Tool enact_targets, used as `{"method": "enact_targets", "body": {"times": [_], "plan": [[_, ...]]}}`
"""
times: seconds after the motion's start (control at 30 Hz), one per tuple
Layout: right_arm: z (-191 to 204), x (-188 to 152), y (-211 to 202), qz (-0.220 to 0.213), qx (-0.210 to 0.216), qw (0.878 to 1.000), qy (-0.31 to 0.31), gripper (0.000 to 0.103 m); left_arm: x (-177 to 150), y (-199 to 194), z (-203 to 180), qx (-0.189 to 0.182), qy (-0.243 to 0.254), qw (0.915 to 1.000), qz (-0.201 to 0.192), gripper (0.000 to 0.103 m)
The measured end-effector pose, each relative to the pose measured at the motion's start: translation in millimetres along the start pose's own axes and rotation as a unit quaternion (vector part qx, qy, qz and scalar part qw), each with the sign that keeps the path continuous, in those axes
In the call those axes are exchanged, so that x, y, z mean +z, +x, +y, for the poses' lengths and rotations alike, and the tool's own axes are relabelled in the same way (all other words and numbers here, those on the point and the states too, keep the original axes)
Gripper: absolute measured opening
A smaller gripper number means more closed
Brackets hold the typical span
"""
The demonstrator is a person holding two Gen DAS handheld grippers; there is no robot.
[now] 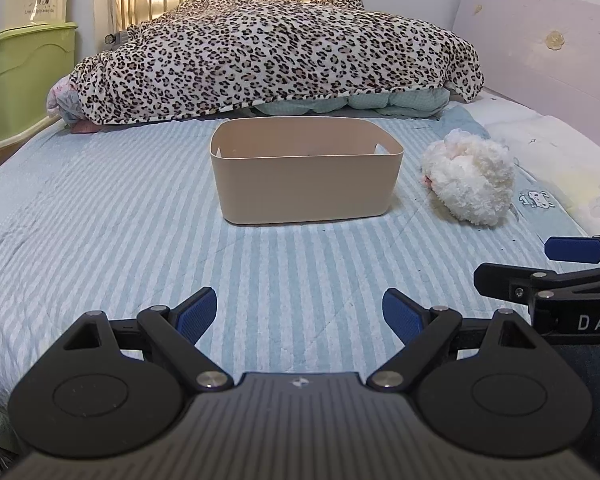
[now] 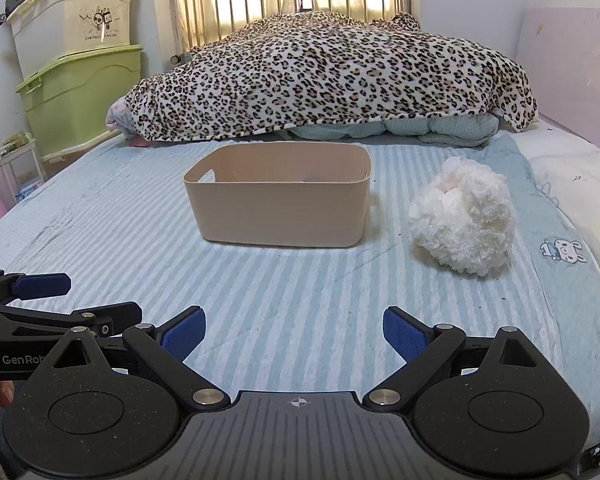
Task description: Organize objects
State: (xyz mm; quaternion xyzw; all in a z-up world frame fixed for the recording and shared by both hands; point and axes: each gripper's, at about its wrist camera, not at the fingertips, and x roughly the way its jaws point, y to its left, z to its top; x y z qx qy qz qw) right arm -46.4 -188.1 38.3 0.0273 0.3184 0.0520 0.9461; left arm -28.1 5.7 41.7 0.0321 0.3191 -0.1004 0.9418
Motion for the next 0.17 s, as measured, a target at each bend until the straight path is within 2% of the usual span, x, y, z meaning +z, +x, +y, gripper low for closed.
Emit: {"method": "enact_targets", "body": {"times": [0.17], "plan": [[0.8,0.5,0.7,-0.001,-0.002,1.0,0.0,0.097,0.7,2.0,0.7,0.002,-0.002,1.0,0.002,0.091]]}}
